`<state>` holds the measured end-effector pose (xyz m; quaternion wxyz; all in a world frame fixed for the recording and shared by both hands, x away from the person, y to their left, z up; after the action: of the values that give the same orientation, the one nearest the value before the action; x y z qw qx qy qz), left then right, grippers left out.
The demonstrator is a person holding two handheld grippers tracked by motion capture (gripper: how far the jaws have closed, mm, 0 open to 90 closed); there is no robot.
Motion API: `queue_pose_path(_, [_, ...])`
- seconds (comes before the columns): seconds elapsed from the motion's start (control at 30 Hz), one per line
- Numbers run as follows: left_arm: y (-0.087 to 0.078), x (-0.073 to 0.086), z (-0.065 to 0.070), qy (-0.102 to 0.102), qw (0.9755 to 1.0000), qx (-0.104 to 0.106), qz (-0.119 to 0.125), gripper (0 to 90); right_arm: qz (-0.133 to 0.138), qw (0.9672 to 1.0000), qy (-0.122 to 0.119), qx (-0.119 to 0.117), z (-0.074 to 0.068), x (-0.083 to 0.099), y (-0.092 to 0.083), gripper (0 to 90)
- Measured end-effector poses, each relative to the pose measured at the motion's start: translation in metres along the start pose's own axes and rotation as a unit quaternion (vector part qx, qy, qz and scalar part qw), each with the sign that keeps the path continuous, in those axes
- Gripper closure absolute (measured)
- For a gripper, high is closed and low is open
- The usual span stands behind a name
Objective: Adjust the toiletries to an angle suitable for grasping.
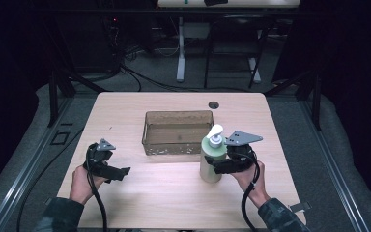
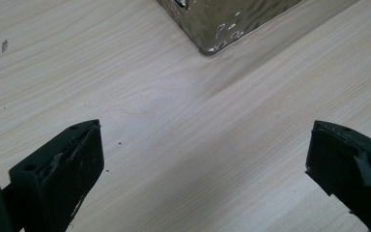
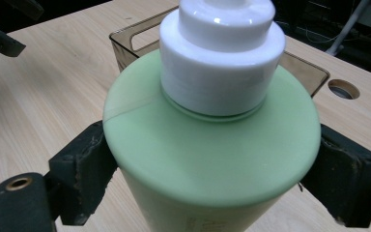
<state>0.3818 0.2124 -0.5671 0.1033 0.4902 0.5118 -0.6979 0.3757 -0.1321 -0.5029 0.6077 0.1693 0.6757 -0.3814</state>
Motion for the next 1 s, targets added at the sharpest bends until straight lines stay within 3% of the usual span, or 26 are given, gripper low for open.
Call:
queue_pose_path(0.63, [0.001,0.001,-0.001,0.001,1.0000,-0.003,-0.006,0.0,0.007,0.9999,-0.005,-0.014,-0.011,-0.007,0.023,12.2])
queue_pose_path(1.0, [0.002,0.001,0.000,0.001,0.9999,-0.003,-0.010,0.0,0.011,0.9996,-0.008,-0.026,-0.022,-0.015,0.048,12.1])
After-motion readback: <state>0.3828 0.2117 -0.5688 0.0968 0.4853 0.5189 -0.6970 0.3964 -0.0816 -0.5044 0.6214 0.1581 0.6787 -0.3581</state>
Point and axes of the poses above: each handheld gripper's, and its own axes: y roughly forward along the jaws, x roughly out of its underside, z roughly to its right, the point moved 8 cm from there along y, roughly forward along the jaws, and after that the axes turned 14 degrees about z, right-handed, at the moved point
